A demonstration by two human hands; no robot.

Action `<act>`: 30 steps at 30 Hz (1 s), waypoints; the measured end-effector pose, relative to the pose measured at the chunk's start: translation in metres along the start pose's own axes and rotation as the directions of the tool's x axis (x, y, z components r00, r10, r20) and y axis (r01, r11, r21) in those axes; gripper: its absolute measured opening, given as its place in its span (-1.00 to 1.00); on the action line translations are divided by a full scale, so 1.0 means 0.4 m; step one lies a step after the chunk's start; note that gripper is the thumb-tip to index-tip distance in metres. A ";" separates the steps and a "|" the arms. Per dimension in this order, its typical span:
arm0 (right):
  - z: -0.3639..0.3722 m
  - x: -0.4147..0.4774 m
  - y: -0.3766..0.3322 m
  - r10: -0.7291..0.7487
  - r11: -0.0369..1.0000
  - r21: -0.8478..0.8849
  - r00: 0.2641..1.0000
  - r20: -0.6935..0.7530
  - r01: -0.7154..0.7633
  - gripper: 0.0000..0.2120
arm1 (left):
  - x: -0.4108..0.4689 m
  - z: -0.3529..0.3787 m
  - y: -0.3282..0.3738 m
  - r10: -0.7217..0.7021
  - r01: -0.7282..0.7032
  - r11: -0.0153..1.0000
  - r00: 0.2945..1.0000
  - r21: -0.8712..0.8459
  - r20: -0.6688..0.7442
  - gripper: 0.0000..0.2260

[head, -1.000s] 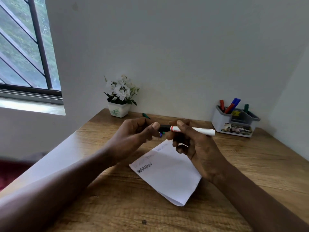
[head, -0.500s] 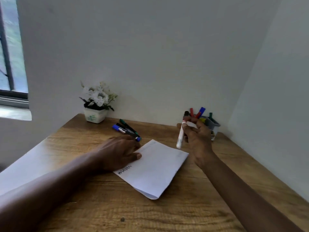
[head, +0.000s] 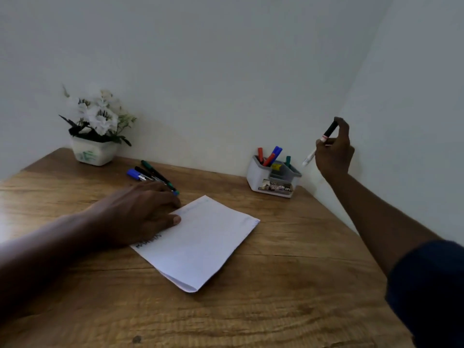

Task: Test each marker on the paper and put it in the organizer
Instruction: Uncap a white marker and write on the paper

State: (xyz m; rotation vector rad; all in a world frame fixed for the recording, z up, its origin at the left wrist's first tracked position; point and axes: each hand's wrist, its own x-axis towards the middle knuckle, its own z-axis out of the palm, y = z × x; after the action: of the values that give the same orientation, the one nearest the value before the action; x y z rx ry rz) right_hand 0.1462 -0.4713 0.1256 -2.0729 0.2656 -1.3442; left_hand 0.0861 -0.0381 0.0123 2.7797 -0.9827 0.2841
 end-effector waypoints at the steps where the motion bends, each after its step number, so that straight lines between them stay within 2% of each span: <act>1: 0.009 0.005 0.008 -0.037 0.999 -0.006 0.999 0.035 0.037 -0.42 | 0.000 -0.002 0.000 0.006 -0.006 1.000 1.000 -0.001 -0.001 -0.44; 4: 0.051 0.002 0.036 -0.115 0.993 -0.019 0.987 0.113 0.118 -0.39 | 0.003 -0.003 -0.001 0.007 -0.007 1.000 1.000 -0.014 0.001 -0.31; 6: 0.079 -0.008 0.052 -0.116 0.991 -0.047 0.982 0.148 0.124 -0.39 | 0.003 0.000 -0.002 0.007 -0.007 1.000 1.000 -0.020 -0.001 -0.29; 9: 0.116 -0.010 0.087 -0.003 0.981 -0.187 0.961 0.276 0.057 -0.46 | 0.005 0.003 -0.008 0.007 -0.007 0.999 1.000 -0.037 -0.007 -0.27; 12: 0.133 -0.003 0.110 0.171 0.952 -0.306 0.872 0.459 -0.025 -0.41 | 0.006 0.003 -0.011 0.007 -0.008 0.999 1.000 -0.048 -0.007 -0.27; 18: 0.134 0.014 0.105 0.262 0.938 -0.339 0.800 0.540 -0.079 -0.33 | 0.008 0.002 -0.007 -0.001 0.001 0.998 1.000 -0.065 0.006 -0.26; 20: 0.127 0.009 0.098 0.258 0.950 -0.287 0.826 0.501 -0.123 -0.32 | 0.006 -0.002 -0.005 -0.007 0.009 0.997 1.000 -0.073 0.021 -0.25; 22: 0.110 -0.018 0.074 0.185 0.974 -0.193 0.914 0.361 -0.121 -0.39 | 0.005 -0.007 -0.001 -0.013 0.015 0.998 0.999 -0.067 0.037 -0.29; 24: 0.085 -0.076 0.030 0.018 0.991 -0.132 0.990 0.138 0.001 -0.51 | 0.002 -0.012 0.004 -0.016 0.018 0.999 0.999 -0.050 0.047 -0.42; 25: 0.070 -0.113 0.004 -0.083 0.988 -0.125 0.996 0.031 0.086 -0.54 | -0.002 -0.015 0.008 -0.020 0.022 0.999 0.999 -0.044 0.051 -0.47; 27: 0.039 -0.197 -0.047 -0.283 0.954 -0.123 0.956 -0.078 0.272 -0.56 | -0.010 -0.020 0.015 -0.026 0.028 0.999 0.998 -0.035 0.063 -0.50; 30: 0.014 -0.316 -0.126 -0.522 0.853 -0.011 0.853 -0.004 0.522 -0.61 | -0.029 -0.030 0.023 -0.042 0.046 0.998 0.993 -0.034 0.108 -0.46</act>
State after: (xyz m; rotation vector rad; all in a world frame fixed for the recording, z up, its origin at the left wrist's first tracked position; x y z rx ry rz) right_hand 0.0851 -0.3682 0.0609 -2.2399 -0.3218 -1.6578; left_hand 0.0699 -0.0353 0.0219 2.8042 -0.9381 0.1103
